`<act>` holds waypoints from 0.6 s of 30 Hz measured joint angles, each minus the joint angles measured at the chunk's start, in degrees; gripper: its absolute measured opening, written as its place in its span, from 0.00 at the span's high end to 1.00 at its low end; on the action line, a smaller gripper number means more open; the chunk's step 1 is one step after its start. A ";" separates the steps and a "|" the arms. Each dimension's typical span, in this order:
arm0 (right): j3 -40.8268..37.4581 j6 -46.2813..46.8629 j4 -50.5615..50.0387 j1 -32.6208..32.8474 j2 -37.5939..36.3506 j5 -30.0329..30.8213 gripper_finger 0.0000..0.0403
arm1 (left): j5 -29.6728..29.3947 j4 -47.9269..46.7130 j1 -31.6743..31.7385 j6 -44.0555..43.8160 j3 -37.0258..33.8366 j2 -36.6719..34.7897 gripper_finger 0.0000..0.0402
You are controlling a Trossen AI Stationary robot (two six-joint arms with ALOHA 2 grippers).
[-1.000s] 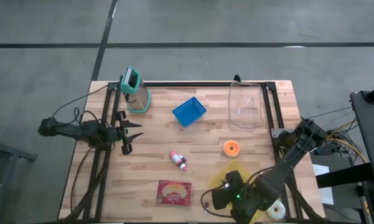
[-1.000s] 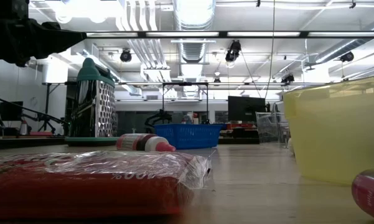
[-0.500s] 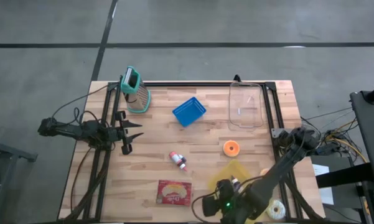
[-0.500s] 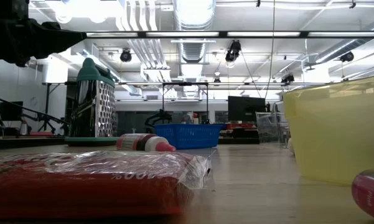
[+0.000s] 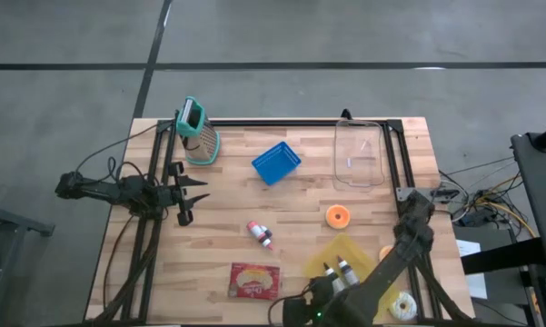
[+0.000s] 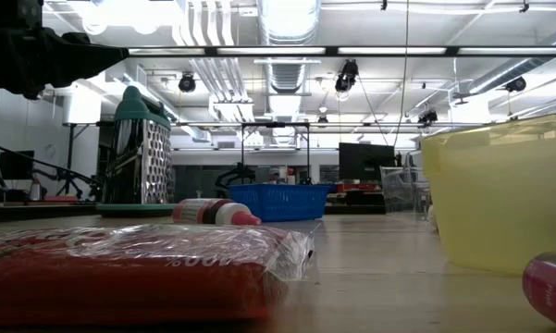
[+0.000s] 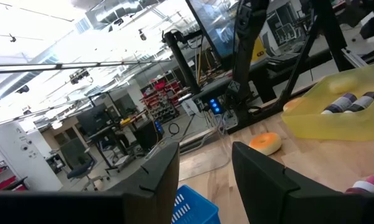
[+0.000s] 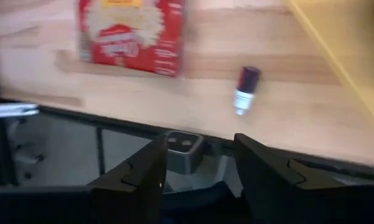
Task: Pick & Place Food Item
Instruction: Put the small dark red food coloring into the yellow bin
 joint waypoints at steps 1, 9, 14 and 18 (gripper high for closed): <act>1.91 0.53 -2.00 -0.13 1.19 -1.32 0.55 | 0.00 0.00 0.00 -0.01 0.01 0.02 0.62; 4.42 0.94 -5.95 -1.51 4.66 -5.59 0.55 | 0.00 0.04 0.00 0.00 0.00 0.02 0.62; 3.42 0.89 -5.89 -2.27 4.70 -5.64 0.55 | 0.00 -0.01 0.00 -0.01 0.01 0.02 0.62; 1.95 0.55 -4.59 -2.88 4.70 -5.58 0.55 | -0.02 0.02 0.02 -0.01 0.00 0.02 0.62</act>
